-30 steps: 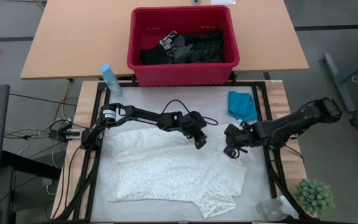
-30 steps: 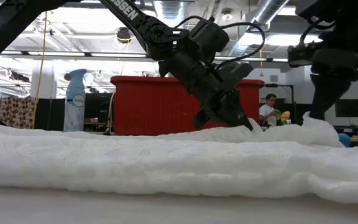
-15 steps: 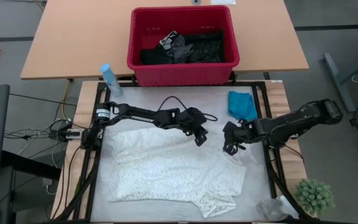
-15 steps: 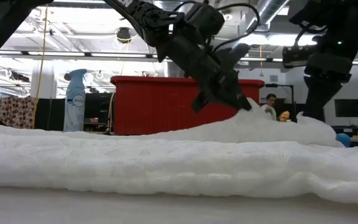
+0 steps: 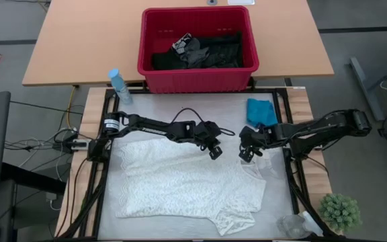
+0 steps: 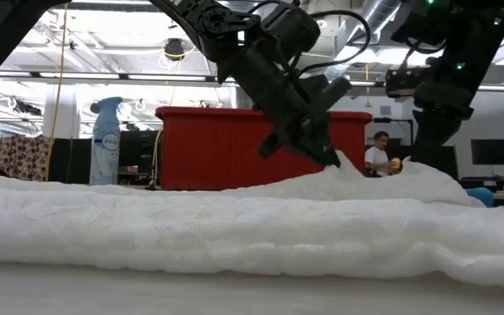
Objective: Fold laundry
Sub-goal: Fold the white shirt
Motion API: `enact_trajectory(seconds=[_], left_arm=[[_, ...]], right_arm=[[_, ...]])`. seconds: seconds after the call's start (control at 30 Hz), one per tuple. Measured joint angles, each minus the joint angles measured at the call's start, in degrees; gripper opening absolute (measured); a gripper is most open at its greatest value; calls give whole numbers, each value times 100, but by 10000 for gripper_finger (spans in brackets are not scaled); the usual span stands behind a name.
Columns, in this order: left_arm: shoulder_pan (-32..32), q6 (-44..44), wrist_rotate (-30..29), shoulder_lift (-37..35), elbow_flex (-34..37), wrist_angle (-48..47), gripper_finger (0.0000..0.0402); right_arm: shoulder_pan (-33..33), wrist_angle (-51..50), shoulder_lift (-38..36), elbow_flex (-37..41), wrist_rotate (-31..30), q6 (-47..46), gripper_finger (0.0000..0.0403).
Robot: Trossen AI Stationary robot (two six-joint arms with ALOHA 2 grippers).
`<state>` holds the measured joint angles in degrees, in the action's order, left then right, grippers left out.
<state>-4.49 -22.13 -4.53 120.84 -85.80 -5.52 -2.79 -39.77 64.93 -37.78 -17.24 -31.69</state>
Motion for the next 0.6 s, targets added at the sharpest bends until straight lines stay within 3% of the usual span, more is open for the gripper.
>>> enact_trajectory(seconds=[0.33, 0.6], left_arm=[[223, -107, -609, 2, 0, -276, 0], [295, -159, -793, 7, 2, -366, 0]], right_arm=[[212, 362, 33, 0, -64, 430, 12], [343, 389, 664, 0, 11, 760, 12]])
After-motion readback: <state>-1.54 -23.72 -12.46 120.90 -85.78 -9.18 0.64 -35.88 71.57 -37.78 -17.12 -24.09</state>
